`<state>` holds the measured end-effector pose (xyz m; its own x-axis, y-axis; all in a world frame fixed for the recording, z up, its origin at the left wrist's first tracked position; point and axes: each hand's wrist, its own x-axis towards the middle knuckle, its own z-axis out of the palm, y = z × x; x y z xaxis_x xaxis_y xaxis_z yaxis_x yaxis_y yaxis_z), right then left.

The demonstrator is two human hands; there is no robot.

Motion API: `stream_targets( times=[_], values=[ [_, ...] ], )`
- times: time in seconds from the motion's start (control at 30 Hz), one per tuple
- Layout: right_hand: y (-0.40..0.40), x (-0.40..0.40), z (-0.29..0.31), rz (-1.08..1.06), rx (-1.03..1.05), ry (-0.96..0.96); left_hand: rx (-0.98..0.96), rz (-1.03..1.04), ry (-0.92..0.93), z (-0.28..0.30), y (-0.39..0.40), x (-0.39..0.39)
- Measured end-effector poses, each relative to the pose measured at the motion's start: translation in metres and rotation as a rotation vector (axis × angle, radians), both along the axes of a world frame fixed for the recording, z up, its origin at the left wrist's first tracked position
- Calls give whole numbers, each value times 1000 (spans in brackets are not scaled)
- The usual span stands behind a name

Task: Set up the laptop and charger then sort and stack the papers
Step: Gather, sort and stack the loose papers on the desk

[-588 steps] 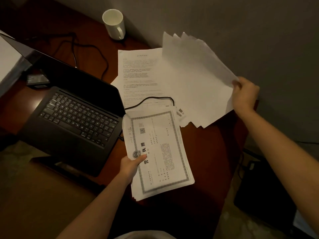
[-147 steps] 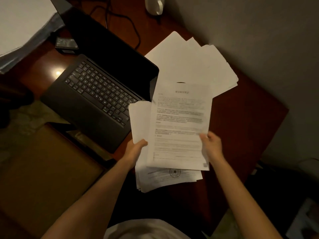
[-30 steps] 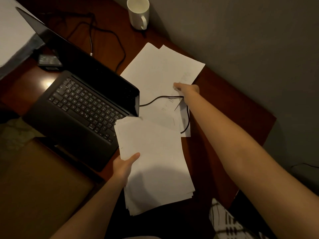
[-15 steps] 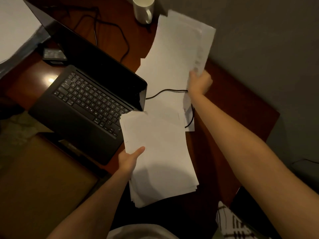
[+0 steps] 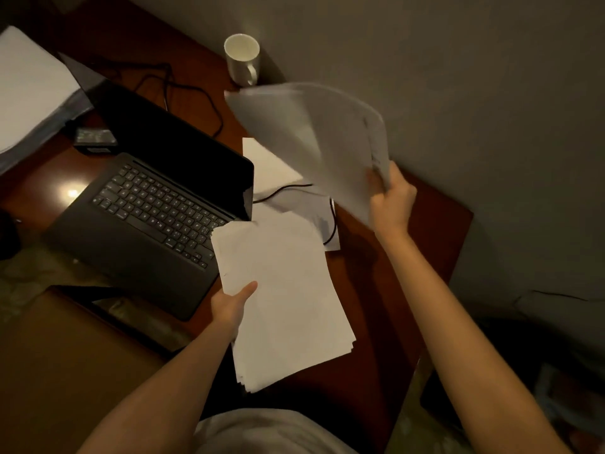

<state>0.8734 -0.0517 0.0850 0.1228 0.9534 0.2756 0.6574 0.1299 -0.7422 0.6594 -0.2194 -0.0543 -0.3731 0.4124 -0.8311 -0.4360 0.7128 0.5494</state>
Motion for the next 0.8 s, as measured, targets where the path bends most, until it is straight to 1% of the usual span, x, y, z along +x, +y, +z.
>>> stream_targets(
  times=[0.13,0.23,0.33,0.4,0.53,0.67,0.7,0.73,0.8],
  values=[
    [-32,15,15,98,-140,-43,13,-28,-3,4,-3,-1],
    [-51,18,32,160,-243,40,23,-42,2,5,-5,-1],
    [-61,19,35,129,-406,127,34,-37,-4,9,-5,0],
    [-62,22,25,102,-530,138,46,-50,-21,10,-8,0],
    [-69,32,-4,62,-766,13,38,-55,-54,7,-12,-5],
    [-83,29,-30,30,-878,68,40,63,-167,3,-10,-8],
    [-85,26,-37,33,-899,52,45,91,-178,1,-9,-8],
    [-86,21,-46,36,-915,33,47,107,-169,2,-9,-7],
    [-86,11,-59,19,-914,13,38,76,-89,1,-10,-6]
  ],
)
